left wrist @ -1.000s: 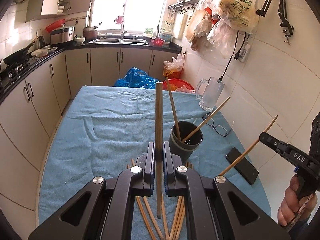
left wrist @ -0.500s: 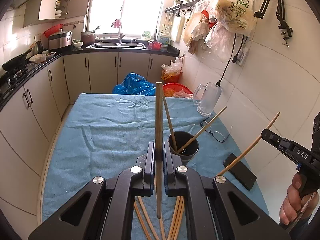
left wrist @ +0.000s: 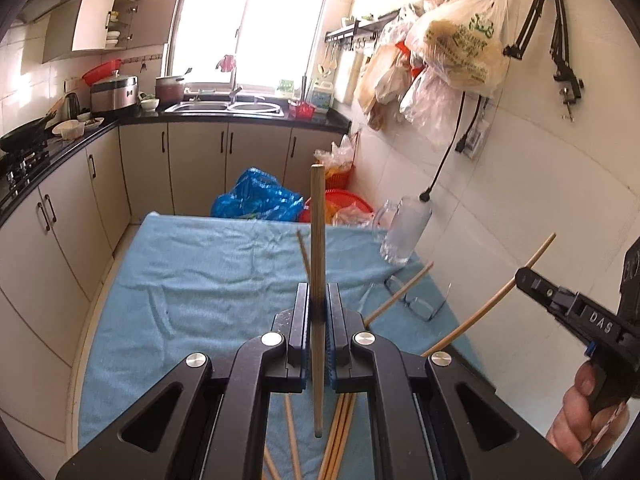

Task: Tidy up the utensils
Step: 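Carry the held chopstick upright over the grey cup with the right gripper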

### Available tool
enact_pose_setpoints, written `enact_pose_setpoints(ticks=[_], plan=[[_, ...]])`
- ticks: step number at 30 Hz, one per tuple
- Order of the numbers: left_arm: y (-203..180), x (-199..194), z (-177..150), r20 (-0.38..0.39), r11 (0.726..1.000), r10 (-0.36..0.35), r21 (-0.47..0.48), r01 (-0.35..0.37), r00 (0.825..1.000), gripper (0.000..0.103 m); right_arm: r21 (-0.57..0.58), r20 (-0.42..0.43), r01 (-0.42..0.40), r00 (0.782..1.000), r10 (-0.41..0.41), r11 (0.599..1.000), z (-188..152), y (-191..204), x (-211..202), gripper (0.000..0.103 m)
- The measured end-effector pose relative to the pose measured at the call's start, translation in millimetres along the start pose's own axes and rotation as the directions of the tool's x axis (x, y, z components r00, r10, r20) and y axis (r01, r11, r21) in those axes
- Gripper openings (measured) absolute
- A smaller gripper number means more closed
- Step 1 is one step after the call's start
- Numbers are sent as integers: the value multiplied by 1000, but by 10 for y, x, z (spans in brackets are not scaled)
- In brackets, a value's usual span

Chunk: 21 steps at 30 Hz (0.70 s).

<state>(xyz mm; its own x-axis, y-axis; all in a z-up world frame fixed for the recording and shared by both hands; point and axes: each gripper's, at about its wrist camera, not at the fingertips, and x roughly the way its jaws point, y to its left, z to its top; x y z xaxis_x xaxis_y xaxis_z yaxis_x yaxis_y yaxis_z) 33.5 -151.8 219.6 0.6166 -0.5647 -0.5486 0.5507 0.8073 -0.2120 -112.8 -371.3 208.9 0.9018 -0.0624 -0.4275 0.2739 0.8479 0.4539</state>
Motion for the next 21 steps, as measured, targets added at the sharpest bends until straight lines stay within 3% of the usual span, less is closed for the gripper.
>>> enact_pose_setpoints(ticks=[12, 21], plan=[[17, 276, 433, 83, 997, 1, -79, 6, 997, 6, 40, 56, 10, 998, -12, 999, 354, -48, 247, 7], [87, 851, 294, 13, 994, 9, -112, -8, 1000, 6, 68, -18, 28, 999, -26, 997, 330, -175, 677, 7]])
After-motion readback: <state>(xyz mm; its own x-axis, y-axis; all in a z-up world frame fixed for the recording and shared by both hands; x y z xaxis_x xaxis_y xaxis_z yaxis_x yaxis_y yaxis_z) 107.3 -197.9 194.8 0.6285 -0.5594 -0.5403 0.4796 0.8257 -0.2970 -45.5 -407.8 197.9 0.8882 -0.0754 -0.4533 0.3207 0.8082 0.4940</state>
